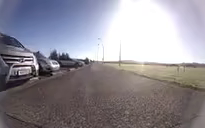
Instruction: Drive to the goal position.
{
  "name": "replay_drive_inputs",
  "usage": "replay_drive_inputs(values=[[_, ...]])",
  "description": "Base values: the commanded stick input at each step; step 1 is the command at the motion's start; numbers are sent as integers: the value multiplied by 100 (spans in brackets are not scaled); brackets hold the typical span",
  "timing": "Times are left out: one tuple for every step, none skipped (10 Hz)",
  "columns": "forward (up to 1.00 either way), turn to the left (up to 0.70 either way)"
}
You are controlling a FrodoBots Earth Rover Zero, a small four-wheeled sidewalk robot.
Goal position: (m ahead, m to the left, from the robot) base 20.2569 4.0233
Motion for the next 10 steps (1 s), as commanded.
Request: replay_drive_inputs(values=[[70, 0], [70, 0], [70, 0], [70, 0], [70, 0], [70, 0], [70, 0], [70, 0], [70, 0], [70, 0]])
